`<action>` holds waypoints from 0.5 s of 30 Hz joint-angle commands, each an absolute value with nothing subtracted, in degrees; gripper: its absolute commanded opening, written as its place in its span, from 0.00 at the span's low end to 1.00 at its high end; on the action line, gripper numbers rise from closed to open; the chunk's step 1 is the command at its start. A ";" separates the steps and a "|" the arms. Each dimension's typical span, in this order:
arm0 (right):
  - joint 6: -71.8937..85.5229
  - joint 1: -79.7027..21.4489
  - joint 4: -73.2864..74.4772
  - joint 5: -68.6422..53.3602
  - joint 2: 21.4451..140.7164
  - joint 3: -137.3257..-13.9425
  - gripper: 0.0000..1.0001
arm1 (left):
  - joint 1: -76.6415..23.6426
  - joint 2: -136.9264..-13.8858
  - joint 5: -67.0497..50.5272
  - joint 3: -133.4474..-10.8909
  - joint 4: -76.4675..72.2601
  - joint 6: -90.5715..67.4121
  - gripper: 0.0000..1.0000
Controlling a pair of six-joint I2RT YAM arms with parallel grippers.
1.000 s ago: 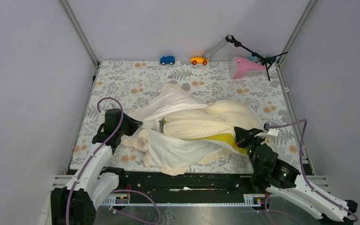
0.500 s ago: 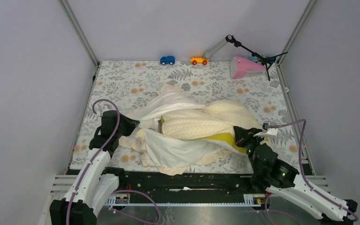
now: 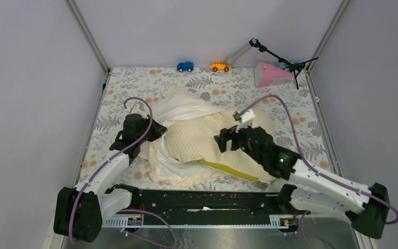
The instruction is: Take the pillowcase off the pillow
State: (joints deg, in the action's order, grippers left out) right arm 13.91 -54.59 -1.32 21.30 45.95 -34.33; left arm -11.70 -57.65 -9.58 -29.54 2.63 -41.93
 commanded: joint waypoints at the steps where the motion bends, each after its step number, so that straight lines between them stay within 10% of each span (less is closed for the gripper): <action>1: 9.54 -54.45 5.27 5.23 61.30 -47.87 0.92 | -12.63 -60.27 -12.44 -32.08 -4.30 -38.42 0.00; 11: 8.21 -58.00 7.44 -1.84 80.95 -56.91 0.92 | -12.66 -62.49 -8.59 -31.37 -2.74 -34.53 0.00; 15: 7.69 -58.16 12.51 5.75 85.30 -59.40 0.59 | -12.66 -62.28 -4.62 -30.79 -2.19 -33.90 0.00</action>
